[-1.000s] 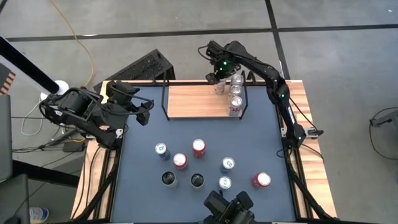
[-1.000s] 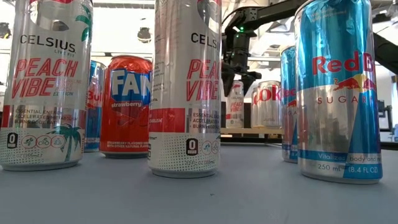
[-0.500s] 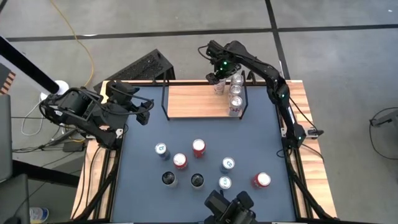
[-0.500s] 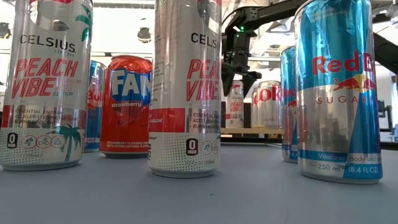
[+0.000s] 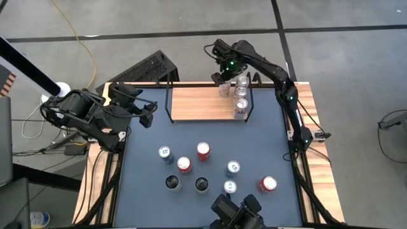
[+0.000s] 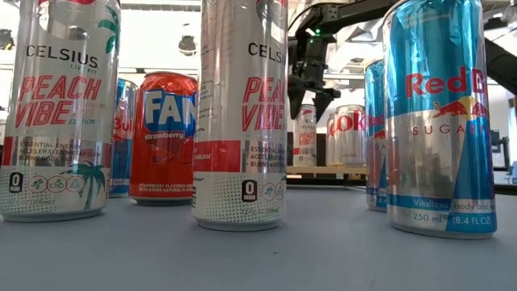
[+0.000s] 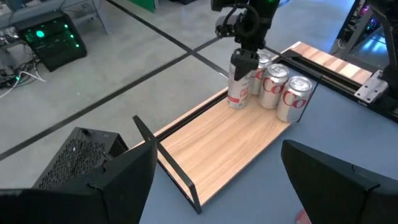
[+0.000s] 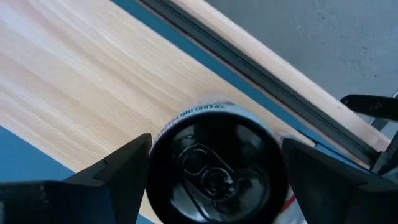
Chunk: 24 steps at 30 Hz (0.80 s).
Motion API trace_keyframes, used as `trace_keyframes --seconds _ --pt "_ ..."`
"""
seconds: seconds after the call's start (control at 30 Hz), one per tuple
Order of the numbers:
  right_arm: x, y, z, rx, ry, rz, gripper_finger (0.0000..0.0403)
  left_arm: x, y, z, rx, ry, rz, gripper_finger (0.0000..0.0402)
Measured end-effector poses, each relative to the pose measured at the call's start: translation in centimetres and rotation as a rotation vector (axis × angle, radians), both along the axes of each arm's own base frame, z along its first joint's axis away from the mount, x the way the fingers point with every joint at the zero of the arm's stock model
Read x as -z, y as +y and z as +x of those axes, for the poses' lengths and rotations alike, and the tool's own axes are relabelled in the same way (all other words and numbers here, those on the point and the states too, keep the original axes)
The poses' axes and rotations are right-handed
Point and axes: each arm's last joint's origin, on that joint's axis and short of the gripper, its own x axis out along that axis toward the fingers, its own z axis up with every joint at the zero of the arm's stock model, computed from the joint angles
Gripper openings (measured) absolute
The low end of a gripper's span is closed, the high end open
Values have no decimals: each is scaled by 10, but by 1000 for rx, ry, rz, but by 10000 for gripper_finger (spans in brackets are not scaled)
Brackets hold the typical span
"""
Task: Place canned beverage on shelf
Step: Put the bottom right white soda can on the shelf, then adjust the silver soda can on the shelf
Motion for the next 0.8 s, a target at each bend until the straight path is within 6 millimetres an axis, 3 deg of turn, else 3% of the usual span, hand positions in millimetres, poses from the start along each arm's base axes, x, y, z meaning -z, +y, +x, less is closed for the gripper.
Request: trace_keyframes --seconds 0.27,0.43,0.53,0.63,0.8 --pt "-26 2 -13 24 -57 -69 342 0 0 0 0 -1 0 332" --pt "-65 16 -30 24 -151 -146 342 0 0 0 0 -3 -1 332" --pt "-91 32 -48 28 -176 -189 342 0 0 0 0 -3 -1 332" --pt "-112 54 -75 83 -24 -294 338 0 0 0 -1 -3 -1 332" --pt "-124 59 -114 191 -23 -331 289 0 0 0 -1 -4 -1 332"
